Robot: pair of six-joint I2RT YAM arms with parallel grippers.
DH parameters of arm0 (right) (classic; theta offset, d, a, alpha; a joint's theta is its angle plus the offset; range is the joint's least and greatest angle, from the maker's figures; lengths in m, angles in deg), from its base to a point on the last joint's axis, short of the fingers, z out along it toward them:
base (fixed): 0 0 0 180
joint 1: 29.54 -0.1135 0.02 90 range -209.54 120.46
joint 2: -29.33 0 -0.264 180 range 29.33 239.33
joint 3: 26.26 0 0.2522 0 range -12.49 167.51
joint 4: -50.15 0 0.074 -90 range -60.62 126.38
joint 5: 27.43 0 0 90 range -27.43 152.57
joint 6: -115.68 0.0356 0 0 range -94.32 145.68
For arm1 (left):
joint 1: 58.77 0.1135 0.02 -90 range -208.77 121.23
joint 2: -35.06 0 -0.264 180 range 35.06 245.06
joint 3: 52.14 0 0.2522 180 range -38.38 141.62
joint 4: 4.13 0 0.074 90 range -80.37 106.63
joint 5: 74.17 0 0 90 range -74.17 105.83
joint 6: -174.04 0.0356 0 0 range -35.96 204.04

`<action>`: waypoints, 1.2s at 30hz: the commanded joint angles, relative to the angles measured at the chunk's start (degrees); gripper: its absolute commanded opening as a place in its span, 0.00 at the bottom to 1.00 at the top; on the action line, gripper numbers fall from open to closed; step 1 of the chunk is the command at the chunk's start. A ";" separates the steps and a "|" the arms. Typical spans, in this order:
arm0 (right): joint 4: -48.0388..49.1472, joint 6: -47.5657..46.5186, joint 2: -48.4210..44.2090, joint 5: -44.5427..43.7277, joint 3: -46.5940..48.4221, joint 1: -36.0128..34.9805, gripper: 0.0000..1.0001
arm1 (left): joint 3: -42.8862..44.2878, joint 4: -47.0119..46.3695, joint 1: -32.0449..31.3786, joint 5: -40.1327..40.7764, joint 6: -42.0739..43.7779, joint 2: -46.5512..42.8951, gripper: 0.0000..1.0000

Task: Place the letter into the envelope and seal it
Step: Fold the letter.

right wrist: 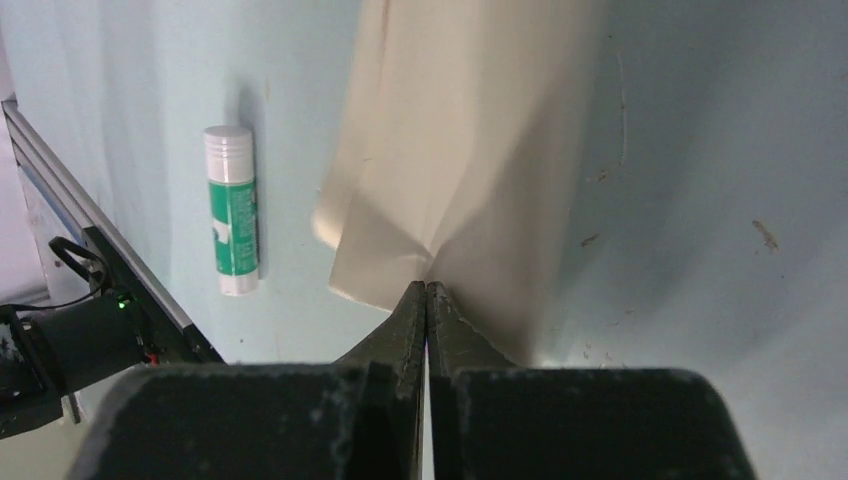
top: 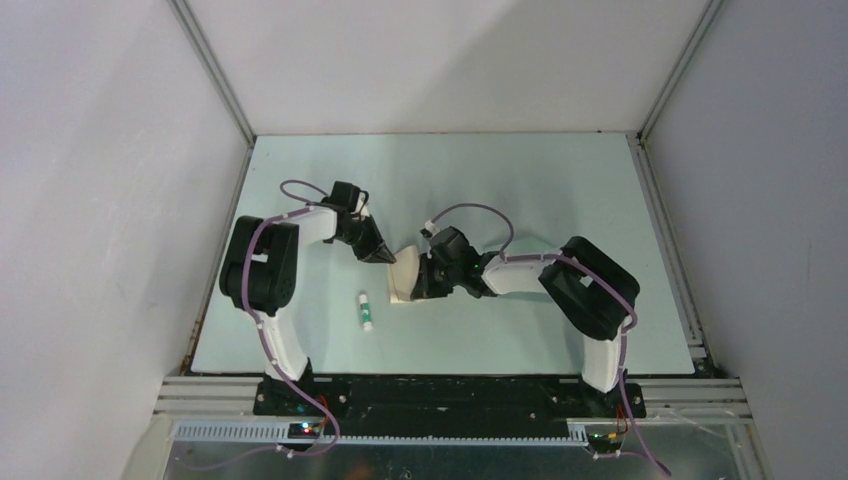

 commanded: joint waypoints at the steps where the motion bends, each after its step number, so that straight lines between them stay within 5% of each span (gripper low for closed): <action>1: 1.88 2.43 3.57 0.40 0.75 -0.09 0.00 | -0.89 1.73 0.15 0.80 1.53 0.41 0.16; 15: -0.67 6.47 9.54 0.92 1.16 2.16 0.00 | -3.05 3.90 -0.37 1.28 -0.49 -18.47 0.32; 21: -1.19 6.70 9.49 0.53 1.00 2.70 0.00 | -16.87 -5.90 -3.27 -4.78 -7.52 -24.93 0.21; 27: -0.51 7.26 9.88 2.05 0.98 3.66 0.00 | -24.49 -20.14 -7.72 -5.31 -15.23 -22.20 0.13; 36: -1.30 6.89 7.94 2.60 0.28 4.70 0.00 | -26.69 -20.69 -8.48 -0.49 -14.92 -16.54 0.06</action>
